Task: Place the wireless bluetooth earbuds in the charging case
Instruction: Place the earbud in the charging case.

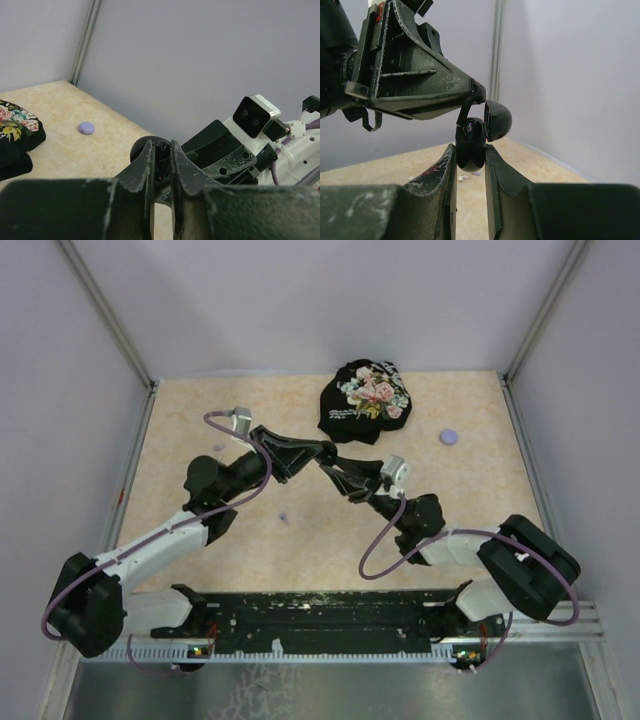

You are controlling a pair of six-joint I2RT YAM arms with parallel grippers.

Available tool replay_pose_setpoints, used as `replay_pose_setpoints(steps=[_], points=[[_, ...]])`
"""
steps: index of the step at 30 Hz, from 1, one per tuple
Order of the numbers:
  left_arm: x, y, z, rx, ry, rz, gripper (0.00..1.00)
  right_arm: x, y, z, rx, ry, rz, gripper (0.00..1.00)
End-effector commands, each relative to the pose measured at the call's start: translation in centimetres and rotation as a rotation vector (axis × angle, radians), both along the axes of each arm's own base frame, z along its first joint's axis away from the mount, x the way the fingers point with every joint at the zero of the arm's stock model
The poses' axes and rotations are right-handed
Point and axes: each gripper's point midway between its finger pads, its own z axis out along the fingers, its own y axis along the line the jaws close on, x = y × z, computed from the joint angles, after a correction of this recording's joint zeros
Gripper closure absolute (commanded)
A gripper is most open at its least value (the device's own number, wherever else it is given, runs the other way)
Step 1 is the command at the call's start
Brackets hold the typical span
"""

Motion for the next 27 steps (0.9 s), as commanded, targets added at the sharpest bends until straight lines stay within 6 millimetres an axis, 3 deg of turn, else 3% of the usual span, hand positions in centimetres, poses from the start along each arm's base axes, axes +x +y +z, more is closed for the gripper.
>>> replay_pose_setpoints(steps=[1, 21, 27], points=[[-0.1, 0.1, 0.0, 0.005, -0.038, 0.021, 0.89, -2.3, -1.6, 6.2, 0.174, -0.153, 0.022, 1.00], [-0.4, 0.1, -1.0, 0.026, -0.033, 0.014, 0.89, -2.7, -1.8, 6.7, 0.183, -0.161, 0.034, 1.00], [-0.4, 0.2, -1.4, 0.042, -0.032, 0.024, 0.81, -3.1, -1.6, 6.7, 0.177, -0.170, 0.055, 1.00]])
